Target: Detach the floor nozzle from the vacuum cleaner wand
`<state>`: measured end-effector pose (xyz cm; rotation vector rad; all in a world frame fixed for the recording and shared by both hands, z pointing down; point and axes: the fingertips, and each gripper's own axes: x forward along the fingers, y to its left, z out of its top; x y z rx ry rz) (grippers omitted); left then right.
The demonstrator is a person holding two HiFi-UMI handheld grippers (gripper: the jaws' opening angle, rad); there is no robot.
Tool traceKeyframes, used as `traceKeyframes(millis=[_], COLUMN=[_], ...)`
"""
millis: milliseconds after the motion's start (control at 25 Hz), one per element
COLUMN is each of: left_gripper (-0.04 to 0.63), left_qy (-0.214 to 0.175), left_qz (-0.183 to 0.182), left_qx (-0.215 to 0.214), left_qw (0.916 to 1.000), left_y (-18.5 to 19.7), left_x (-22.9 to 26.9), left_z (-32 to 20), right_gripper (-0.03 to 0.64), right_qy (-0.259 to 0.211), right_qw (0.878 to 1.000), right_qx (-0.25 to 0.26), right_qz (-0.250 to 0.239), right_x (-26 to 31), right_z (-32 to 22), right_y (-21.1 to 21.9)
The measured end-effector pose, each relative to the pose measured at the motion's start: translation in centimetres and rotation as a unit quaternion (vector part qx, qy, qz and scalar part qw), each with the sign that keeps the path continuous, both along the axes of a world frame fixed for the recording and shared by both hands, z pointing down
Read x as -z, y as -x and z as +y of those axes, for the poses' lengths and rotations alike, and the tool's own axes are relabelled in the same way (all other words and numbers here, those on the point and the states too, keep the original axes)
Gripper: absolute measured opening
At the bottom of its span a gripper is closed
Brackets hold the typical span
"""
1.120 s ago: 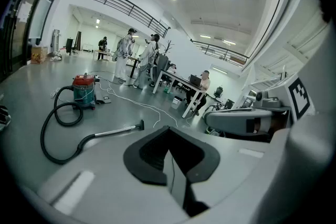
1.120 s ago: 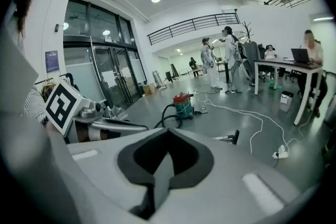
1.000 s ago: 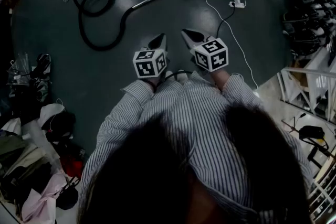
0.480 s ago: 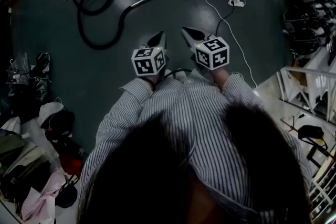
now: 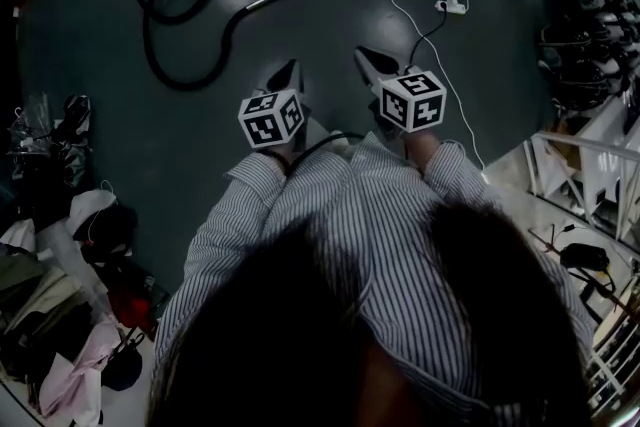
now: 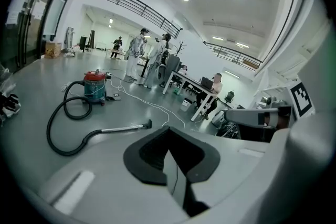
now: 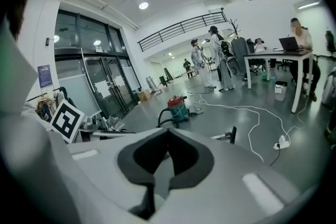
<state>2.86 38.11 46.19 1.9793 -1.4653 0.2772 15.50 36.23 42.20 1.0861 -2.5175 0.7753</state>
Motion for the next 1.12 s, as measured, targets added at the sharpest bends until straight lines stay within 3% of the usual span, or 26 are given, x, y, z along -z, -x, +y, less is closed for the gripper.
traceKeyframes(millis=[320, 680, 840, 1120], left_gripper=[0.005, 0.005, 0.005, 0.006], left_qy=[0.016, 0.041, 0.037, 0.041], left_qz=[0.002, 0.0, -0.006, -0.013], left_qx=[0.012, -0.008, -0.024, -0.05], left_qw=[0.9998, 0.9991, 0.999, 0.9978], left_y=[2.6, 8.4, 11.3, 13.8], left_x=[-2.4, -4.5, -3.6, -3.3], left_z=[-6.1, -21.4, -28.6, -37.1], right_gripper=[0.002, 0.002, 0.002, 0.002], right_qy=[0.017, 0.036, 0.017, 0.011], right_qw=[1.0, 0.998, 0.998, 0.997], right_qx=[0.002, -0.039, -0.055, -0.081], right_qz=[-0.018, -0.021, -0.014, -0.006], right_x=[-1.9, -3.6, -2.7, -1.9], right_z=[-5.4, -20.7, -27.9, -37.6], right_y=[1.5, 6.3, 8.9, 11.7])
